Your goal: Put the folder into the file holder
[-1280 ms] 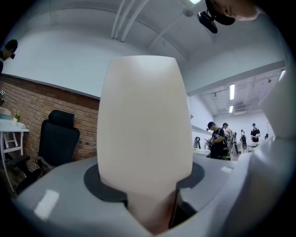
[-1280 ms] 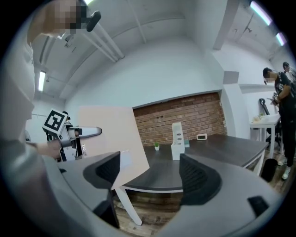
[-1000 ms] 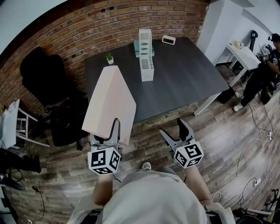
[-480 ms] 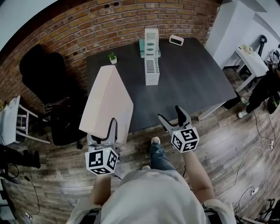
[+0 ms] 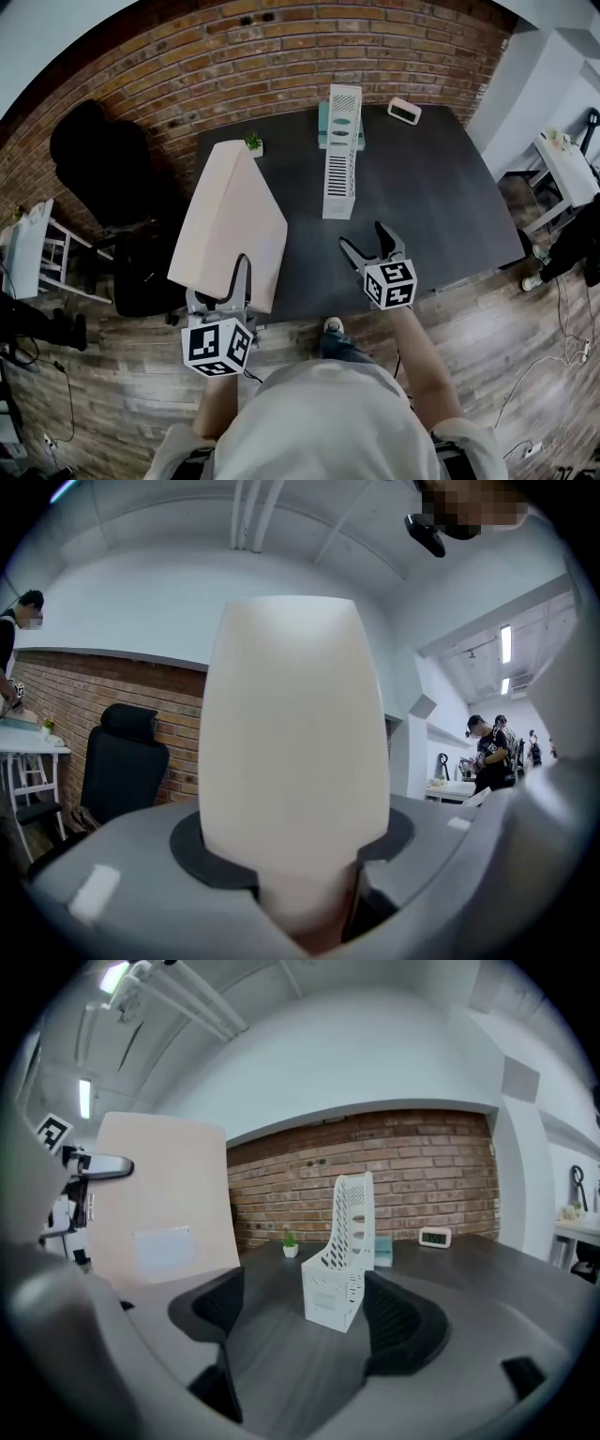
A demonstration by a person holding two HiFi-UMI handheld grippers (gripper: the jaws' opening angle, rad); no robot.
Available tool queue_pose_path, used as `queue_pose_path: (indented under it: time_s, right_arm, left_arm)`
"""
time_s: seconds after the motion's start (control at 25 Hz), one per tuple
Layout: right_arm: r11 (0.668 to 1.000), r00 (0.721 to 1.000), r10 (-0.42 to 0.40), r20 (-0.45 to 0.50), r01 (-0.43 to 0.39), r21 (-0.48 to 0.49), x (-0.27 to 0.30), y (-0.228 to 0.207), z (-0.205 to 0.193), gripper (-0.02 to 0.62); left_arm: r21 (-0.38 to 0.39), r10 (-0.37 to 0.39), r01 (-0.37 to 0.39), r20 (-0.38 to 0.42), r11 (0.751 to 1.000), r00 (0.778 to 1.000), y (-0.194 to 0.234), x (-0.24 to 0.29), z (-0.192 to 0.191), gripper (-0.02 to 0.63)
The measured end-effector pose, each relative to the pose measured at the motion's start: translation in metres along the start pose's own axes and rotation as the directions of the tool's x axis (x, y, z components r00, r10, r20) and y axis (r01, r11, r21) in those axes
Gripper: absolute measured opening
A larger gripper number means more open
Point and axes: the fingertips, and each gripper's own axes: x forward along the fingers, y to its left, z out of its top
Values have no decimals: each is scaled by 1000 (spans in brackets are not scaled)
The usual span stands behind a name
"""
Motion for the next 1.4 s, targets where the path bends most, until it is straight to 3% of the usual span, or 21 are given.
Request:
queue_pose_path:
  time_s: [0.24,0.6,0.84,1.12,1.4]
  right_arm:
    - [999,997,32,-69,-32,-1,61,-41,-15,377]
    - [993,983,110,-150,-114,-18,125,-61,-41,377]
    - [979,961,198,-193,-204,-15,148,-49,-52,377]
    - [970,956,241,-169,-243,8,162,-34,-51,376]
    - [945,929,322,-182,-328,-4,185,-2,-48,376]
  left_arm:
    - [1,62,-62,9,998,998,7,37,6,268]
    - [0,161,-161,12,987,987,21,68,6,268]
    - [-2,207,-207,13,978,978,26,76,2,268]
    - [-3,241,-241,23,971,970,25,80,2,268]
    - [-7,278,-278,42,961,960,29,74,6,268]
